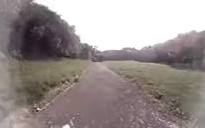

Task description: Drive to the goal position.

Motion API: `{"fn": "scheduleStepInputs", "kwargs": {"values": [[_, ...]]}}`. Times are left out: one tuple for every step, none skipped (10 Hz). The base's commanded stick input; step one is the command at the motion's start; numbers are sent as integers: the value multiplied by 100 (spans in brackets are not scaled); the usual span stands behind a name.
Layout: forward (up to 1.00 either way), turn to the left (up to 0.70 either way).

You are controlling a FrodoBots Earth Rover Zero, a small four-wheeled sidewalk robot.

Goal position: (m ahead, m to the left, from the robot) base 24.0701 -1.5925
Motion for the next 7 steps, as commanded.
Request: {"fn": "scheduleStepInputs", "kwargs": {"values": [[85,0],[85,0],[85,0],[85,0],[85,-5],[85,-20],[85,-8]]}}
